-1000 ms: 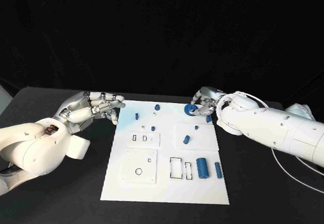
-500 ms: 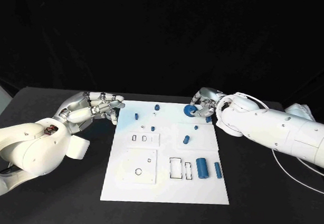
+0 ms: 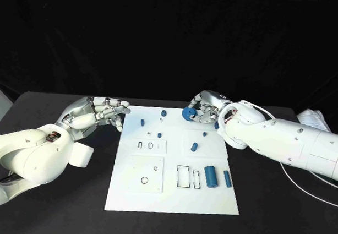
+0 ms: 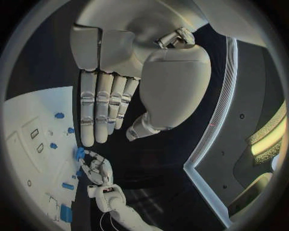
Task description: Assemble the parts on the task board
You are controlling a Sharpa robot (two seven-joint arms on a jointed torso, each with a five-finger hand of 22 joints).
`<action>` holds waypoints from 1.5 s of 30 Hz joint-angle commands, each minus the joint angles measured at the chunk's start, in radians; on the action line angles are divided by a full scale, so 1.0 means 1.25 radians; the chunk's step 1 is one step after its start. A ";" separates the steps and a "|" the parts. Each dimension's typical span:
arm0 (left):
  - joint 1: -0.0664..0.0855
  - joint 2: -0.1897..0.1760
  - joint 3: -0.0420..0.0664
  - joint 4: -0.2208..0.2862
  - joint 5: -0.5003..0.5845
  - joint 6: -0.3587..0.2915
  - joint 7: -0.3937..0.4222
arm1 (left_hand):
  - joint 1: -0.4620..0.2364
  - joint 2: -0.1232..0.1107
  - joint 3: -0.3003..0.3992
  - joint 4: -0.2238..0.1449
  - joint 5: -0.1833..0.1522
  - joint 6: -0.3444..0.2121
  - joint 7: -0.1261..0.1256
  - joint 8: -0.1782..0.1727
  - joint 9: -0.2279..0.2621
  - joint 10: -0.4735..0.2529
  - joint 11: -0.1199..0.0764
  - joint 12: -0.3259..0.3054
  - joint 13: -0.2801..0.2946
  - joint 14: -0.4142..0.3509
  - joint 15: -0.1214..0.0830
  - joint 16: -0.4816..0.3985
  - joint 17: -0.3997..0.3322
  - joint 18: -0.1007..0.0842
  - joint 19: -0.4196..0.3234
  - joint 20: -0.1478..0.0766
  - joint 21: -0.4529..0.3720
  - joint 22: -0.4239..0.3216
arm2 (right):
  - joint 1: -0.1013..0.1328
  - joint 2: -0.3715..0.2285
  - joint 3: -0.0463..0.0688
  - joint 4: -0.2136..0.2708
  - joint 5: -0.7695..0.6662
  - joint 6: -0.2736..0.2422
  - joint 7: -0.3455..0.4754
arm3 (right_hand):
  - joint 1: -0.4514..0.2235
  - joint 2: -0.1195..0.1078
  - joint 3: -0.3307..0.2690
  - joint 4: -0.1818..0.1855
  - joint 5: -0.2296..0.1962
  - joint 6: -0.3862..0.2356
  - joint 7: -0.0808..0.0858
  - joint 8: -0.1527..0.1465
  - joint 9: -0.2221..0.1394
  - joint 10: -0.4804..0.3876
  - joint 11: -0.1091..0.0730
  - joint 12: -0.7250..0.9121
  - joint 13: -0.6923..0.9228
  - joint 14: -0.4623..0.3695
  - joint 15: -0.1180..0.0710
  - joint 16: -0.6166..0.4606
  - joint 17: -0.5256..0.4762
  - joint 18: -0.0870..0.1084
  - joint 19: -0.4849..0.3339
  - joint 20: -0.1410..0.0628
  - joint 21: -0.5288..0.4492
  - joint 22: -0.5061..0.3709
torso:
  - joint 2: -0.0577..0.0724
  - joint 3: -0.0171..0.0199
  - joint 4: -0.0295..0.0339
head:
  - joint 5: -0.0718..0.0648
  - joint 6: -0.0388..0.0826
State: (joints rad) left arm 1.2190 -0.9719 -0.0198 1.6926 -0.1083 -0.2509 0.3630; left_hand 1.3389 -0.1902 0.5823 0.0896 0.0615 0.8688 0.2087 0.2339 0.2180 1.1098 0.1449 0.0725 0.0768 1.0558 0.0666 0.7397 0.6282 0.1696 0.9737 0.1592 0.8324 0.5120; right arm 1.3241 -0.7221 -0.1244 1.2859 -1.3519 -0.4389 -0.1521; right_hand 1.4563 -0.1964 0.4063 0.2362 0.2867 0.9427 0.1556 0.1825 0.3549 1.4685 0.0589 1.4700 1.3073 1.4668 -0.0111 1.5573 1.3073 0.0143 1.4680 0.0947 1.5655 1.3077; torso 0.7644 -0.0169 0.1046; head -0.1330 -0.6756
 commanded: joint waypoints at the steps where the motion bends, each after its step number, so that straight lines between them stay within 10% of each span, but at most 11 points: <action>1: 0.001 0.001 0.001 0.002 -0.003 0.014 0.004 | -0.003 0.003 0.003 0.000 0.000 -0.003 0.001 -0.003 0.001 -0.002 -0.002 -0.001 0.001 -0.005 0.001 0.003 -0.001 0.011 -0.005 0.000 0.005 0.001 | 0.001 0.003 0.000 0.034 -0.082 -0.074 -0.038 | -0.017 0.000 0.008 0.001 -0.008 0.042 -0.017 0.026 0.010 0.020 -0.005 0.002 0.145 0.079 -0.006 0.004 0.195 -0.011 0.082 -0.005 0.004 0.210 | 0.000 -0.0001 0.0000 | 0.001 0.002; 10: 0.001 0.002 0.001 0.005 -0.003 0.014 0.003 | -0.003 0.003 0.003 0.000 0.000 -0.003 0.001 -0.003 0.001 -0.002 -0.002 -0.001 0.001 -0.005 0.001 0.003 -0.001 0.011 -0.005 0.000 0.005 0.001 | -0.003 0.058 -0.002 0.053 -0.138 -0.082 -0.073 | -0.027 -0.004 0.015 -0.002 -0.022 0.041 -0.017 0.026 0.010 0.020 -0.006 0.001 0.144 0.079 -0.007 0.004 0.195 -0.011 0.082 -0.006 0.004 0.210 | 0.001 -0.0002 0.0032 | 0.000 0.002; 45: 0.001 0.006 0.001 0.004 -0.006 0.015 0.002 | -0.004 0.004 0.004 0.001 0.000 -0.004 0.000 -0.003 0.002 -0.002 -0.002 -0.001 0.001 -0.005 0.001 0.004 -0.002 0.011 -0.007 0.000 0.008 0.003 | -0.040 0.175 -0.015 -0.065 -0.160 -0.008 -0.102 | -0.041 -0.011 0.019 -0.003 -0.026 0.035 -0.015 0.023 0.009 0.020 -0.005 0.000 0.144 0.080 -0.006 0.005 0.197 -0.011 0.082 -0.006 0.004 0.210 | 0.002 0.0016 0.0001 | 0.009 -0.009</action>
State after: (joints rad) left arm 1.2190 -0.9667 -0.0198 1.6959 -0.1103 -0.2503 0.3611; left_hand 1.3389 -0.1902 0.5823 0.0896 0.0615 0.8688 0.2087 0.2339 0.2193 1.1097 0.1449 0.0725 0.0773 1.0558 0.0666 0.7396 0.6273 0.1695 0.9737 0.1592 0.8392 0.5144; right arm 1.2784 -0.5058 -0.1408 1.2074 -1.5417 -0.4863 -0.2723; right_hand 1.4170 -0.2122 0.4243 0.2322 0.2533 0.9544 0.1534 0.2020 0.3576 1.4684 0.0591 1.4698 1.3080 1.4668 -0.0109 1.5572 1.3077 0.0143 1.4680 0.0949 1.5655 1.3080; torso 0.7664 -0.0141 0.1050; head -0.1206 -0.6876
